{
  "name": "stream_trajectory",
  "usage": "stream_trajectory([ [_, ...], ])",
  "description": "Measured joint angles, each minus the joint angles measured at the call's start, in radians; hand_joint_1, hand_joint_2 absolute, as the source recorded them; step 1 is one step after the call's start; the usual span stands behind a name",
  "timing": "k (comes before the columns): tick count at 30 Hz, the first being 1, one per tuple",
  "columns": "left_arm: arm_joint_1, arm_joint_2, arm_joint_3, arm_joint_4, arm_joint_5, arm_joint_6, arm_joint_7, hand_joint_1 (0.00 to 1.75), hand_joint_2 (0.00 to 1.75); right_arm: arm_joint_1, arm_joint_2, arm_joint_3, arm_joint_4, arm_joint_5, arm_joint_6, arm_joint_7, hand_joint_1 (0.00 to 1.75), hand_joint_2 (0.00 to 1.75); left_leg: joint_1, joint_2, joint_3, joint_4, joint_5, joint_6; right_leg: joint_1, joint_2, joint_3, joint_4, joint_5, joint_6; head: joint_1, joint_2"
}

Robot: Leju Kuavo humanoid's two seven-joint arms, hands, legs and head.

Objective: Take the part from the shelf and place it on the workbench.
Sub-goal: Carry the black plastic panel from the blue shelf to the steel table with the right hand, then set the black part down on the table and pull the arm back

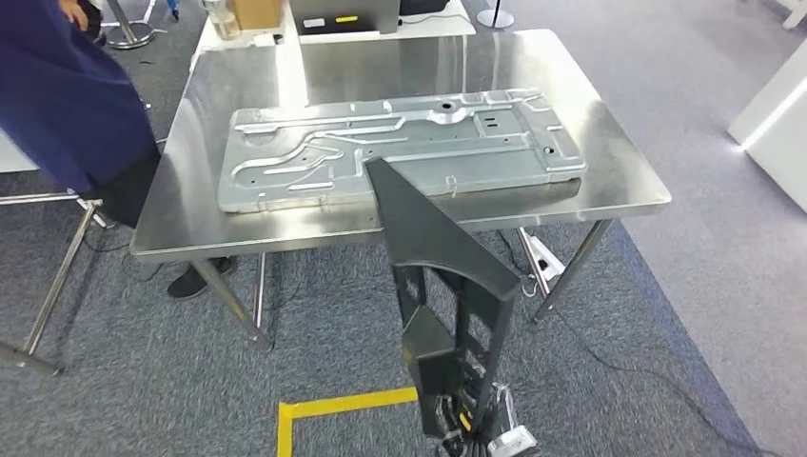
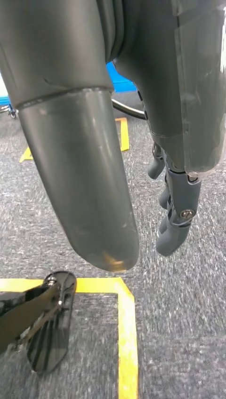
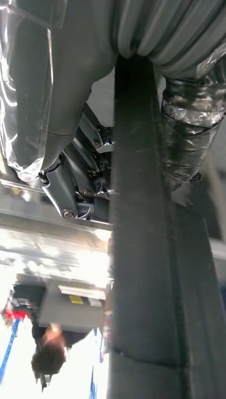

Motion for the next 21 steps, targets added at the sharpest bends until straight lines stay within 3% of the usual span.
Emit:
stream_trajectory([
  [3,-0.004,0.001,0.002,0.000,-0.009,-0.001,0.001,0.00,0.00,-0.019,-0.004,0.003,-0.009,0.315,-0.140,0.144,1.75,1.75,0.001,0.002,-0.010,0.048,0.013,-0.016,-0.001,0.007,0.029,-0.014,-0.013,-0.030,0.000,0.000],
  [5,-0.006,0.001,0.002,0.000,-0.018,-0.004,0.002,0.00,0.00,-0.043,-0.015,0.001,-0.019,0.586,-0.220,0.269,1.75,1.75,0.002,0.003,-0.069,0.152,-0.005,-0.018,-0.001,0.010,0.054,-0.025,-0.026,-0.044,0.000,0.000],
  [7,-0.007,0.002,0.002,0.000,-0.029,-0.008,0.005,0.00,0.00,-0.064,-0.030,0.000,-0.024,0.773,-0.247,0.360,1.75,1.75,0.000,0.003,-0.152,0.258,-0.062,-0.018,0.003,0.011,0.076,-0.028,-0.044,-0.050,-0.001,0.000],
  [8,-0.007,0.002,0.001,0.000,-0.035,-0.009,0.008,0.00,0.00,-0.073,-0.040,-0.002,-0.025,0.834,-0.246,0.393,1.75,1.75,-0.001,0.003,-0.186,0.283,-0.085,-0.016,0.006,0.012,0.089,-0.029,-0.054,-0.051,-0.001,0.000],
  [9,-0.006,0.003,0.001,0.000,-0.042,-0.011,0.012,0.00,0.00,-0.083,-0.052,-0.007,-0.025,0.882,-0.242,0.420,1.75,1.75,-0.003,0.003,-0.208,0.282,-0.090,-0.013,0.008,0.014,0.103,-0.029,-0.065,-0.051,-0.001,0.000],
  [10,-0.005,0.004,0.000,0.000,-0.049,-0.014,0.016,0.00,0.00,-0.097,-0.065,-0.015,-0.025,0.921,-0.234,0.442,1.75,1.75,-0.005,0.003,-0.218,0.253,-0.070,-0.007,0.011,0.015,0.118,-0.029,-0.077,-0.051,-0.001,0.000],
  [12,-0.002,0.007,-0.003,0.000,-0.060,-0.019,0.021,0.00,0.00,-0.136,-0.092,-0.035,-0.021,0.972,-0.211,0.470,1.75,1.75,-0.015,0.003,-0.219,0.145,0.040,0.011,0.016,0.018,0.146,-0.029,-0.100,-0.049,0.000,0.000],
  [14,-0.004,0.009,-0.006,0.001,-0.068,-0.025,0.022,0.00,0.00,-0.179,-0.117,-0.055,-0.010,0.994,-0.186,0.482,1.75,1.75,-0.025,0.002,-0.217,0.073,0.116,0.025,0.018,0.021,0.161,-0.029,-0.119,-0.039,0.000,0.000],
  [18,-0.009,0.009,-0.011,0.001,-0.079,-0.030,0.023,0.00,0.00,-0.258,-0.156,-0.084,0.015,1.009,-0.146,0.489,1.75,1.75,-0.024,-0.001,-0.182,0.032,0.119,0.040,0.018,0.022,0.172,-0.004,-0.120,-0.019,-0.001,0.000],
  [19,-0.010,0.008,-0.012,0.001,-0.081,-0.031,0.023,0.00,0.00,-0.279,-0.165,-0.089,0.023,1.011,-0.137,0.492,1.75,1.75,-0.022,-0.001,-0.167,0.023,0.118,0.045,0.017,0.020,0.158,0.026,-0.121,-0.014,-0.001,0.000],
  [21,-0.014,0.008,-0.017,0.001,-0.085,-0.032,0.022,0.00,0.00,-0.316,-0.181,-0.096,0.039,1.013,-0.123,0.498,1.75,1.75,-0.019,-0.001,-0.145,0.013,0.111,0.051,0.012,0.018,0.090,0.131,-0.150,-0.002,-0.001,0.000],
])
